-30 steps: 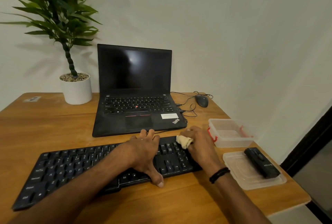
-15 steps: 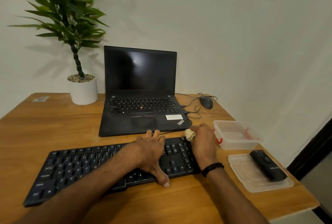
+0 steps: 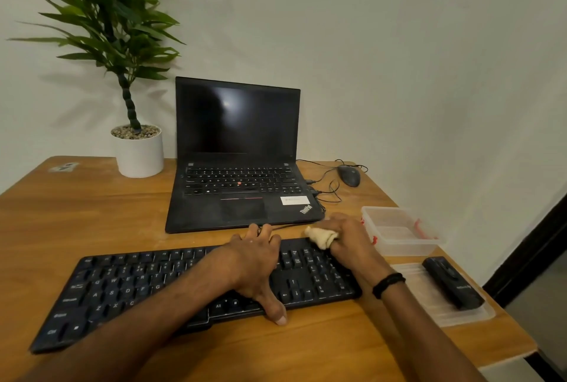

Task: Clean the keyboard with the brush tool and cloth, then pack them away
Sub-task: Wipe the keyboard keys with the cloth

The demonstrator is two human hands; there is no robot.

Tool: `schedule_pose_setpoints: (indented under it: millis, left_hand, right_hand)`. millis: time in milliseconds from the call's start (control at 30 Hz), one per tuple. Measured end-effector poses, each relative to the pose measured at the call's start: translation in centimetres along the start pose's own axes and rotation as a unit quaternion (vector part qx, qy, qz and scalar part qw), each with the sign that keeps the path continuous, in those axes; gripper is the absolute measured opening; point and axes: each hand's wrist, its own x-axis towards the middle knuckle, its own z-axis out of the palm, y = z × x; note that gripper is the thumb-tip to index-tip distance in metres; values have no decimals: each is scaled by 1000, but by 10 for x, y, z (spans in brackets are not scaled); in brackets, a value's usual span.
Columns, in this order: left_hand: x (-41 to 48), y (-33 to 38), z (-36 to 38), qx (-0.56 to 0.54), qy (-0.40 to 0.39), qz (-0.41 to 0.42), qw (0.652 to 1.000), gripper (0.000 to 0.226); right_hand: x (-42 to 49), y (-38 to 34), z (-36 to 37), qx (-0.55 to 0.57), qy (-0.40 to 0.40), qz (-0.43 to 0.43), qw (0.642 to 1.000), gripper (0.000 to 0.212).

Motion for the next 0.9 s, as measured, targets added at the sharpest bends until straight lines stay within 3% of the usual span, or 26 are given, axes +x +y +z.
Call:
schedule_pose_setpoints:
  millis: [100, 167, 333, 467, 633, 767, 900]
  left_hand:
    - [0, 0, 1, 4, 3, -2, 1000, 137]
    - [1, 2, 0, 8, 2, -3, 1000, 137]
    - [0, 3, 2, 16, 0, -5, 1000, 135]
    - [0, 3, 1, 14, -2, -9, 1000, 137]
    - [0, 4, 0, 13, -10, -13, 1000, 138]
    - [0, 4, -2, 12, -7, -14, 1000, 136]
    - [2, 5, -1, 21, -13, -13, 1000, 138]
  right_hand:
    - [-9, 5, 1, -36, 54, 64, 996, 27]
    - [-19, 5, 7, -45, 61, 70, 995, 38]
    - [-55, 1, 6, 102, -15, -46, 994, 39]
    - [-56, 0, 5, 63, 54, -2, 997, 42]
    - [-72, -10, 4, 113, -9, -68, 991, 42]
    - [-72, 1, 2, 75, 80, 22, 994, 44]
    - [-96, -10, 1, 93, 9, -76, 993, 45]
